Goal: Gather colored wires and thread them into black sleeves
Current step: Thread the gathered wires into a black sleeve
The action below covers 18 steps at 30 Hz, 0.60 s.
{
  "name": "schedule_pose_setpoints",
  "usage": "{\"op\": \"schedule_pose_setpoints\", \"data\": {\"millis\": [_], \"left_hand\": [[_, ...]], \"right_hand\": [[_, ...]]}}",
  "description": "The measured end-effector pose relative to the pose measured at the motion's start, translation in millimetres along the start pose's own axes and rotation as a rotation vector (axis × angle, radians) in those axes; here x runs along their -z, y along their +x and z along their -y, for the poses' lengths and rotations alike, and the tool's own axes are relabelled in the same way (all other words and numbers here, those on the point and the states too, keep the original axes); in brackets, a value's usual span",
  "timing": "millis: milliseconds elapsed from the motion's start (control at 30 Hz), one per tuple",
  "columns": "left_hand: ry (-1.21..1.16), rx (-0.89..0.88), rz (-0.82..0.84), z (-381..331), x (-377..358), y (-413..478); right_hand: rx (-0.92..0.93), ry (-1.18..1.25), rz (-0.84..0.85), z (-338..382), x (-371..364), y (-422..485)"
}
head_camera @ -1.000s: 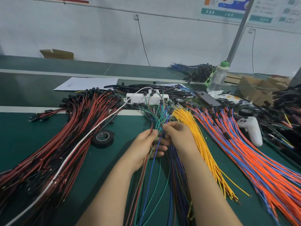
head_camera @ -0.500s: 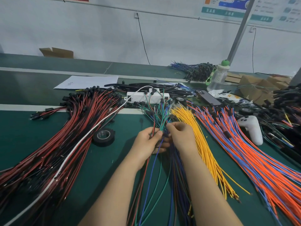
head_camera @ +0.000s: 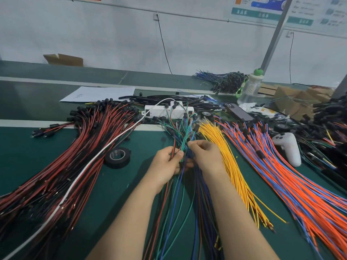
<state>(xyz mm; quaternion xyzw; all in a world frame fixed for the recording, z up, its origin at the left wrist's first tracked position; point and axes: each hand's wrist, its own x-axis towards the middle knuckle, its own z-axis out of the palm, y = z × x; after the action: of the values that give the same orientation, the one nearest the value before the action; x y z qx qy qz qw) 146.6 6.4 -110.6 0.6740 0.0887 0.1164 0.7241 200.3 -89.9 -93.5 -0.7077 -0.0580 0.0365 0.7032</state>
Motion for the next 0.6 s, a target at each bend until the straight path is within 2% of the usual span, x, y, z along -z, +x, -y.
{"op": "schedule_pose_setpoints", "data": {"millis": [167,267,367,467,600], "left_hand": [[-0.005,-0.001,0.047,-2,0,-3],[-0.008,-0.012,0.098,-4,-2,-6],[-0.004,-0.005,0.082,-7,-3,-7],[-0.116,0.128,0.084,-9,-2,-5],[-0.44,0.286,0.067,-13,1,-3]], "right_hand": [[0.071,-0.111,-0.058,1,2,-2],[0.123,-0.153,-0.032,5,5,-3],[0.098,-0.123,-0.01,6,8,-3],[0.023,0.081,0.068,8,7,-4],[0.059,0.05,0.177,11,5,-4]]}}
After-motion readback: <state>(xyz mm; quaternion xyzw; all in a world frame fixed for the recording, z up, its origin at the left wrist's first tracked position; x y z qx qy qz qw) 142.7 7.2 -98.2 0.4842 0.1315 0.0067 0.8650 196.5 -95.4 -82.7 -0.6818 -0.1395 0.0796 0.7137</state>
